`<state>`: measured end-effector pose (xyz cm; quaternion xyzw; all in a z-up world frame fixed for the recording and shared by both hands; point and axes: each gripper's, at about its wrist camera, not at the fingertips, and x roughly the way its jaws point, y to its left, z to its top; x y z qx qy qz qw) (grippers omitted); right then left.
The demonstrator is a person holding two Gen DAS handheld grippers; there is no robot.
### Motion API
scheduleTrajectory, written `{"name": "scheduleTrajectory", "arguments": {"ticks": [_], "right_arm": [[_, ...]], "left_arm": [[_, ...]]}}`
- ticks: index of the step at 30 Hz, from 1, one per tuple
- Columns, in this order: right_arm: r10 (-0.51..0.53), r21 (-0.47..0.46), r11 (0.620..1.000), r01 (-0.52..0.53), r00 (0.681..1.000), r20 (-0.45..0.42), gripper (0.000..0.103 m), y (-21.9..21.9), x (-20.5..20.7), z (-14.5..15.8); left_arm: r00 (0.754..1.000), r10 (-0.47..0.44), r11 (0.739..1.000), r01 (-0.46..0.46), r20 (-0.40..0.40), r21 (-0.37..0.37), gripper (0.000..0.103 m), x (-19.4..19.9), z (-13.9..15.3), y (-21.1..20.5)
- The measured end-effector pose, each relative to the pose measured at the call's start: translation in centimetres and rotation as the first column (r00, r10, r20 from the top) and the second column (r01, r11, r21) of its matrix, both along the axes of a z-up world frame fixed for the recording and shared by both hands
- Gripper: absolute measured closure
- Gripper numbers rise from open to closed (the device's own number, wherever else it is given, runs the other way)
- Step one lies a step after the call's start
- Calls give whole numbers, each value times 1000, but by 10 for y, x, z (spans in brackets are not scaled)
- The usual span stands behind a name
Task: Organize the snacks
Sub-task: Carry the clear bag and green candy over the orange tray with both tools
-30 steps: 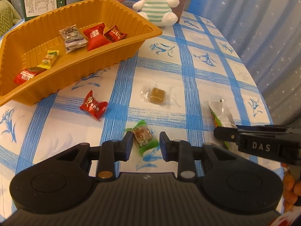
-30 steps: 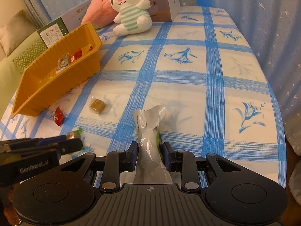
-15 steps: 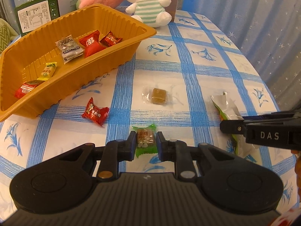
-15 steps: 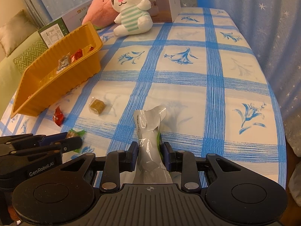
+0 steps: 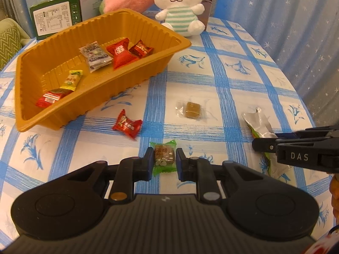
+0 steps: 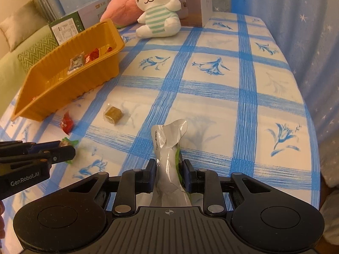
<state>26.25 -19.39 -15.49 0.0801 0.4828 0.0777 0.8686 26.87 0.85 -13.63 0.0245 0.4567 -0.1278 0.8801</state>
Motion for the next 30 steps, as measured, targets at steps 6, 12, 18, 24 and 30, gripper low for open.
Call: {"name": "scheduleTrajectory", "arguments": {"ticks": [6,12,18,24,30], "right_arm": [[21,30,999,-21,1000,15,76,7,-1,10],[54,72,996,-57,998,38,76,18,2,23],[84,133,987,-92,994,67,76,30,14,42],[125,191,971,-143,987,105,76,49,35,63],[179,217,954,-205,975,131,76,77,59,74]], "left_arm": [[999,29,1000,-29,14,-4,84,-5,10,10],[998,53,999,-52,30,-3,84,-6,23,19],[995,80,997,-79,58,-12,84,-4,41,33],[987,122,992,-121,104,-18,83,7,64,52],[977,168,986,-168,133,-8,83,24,76,74]]}}
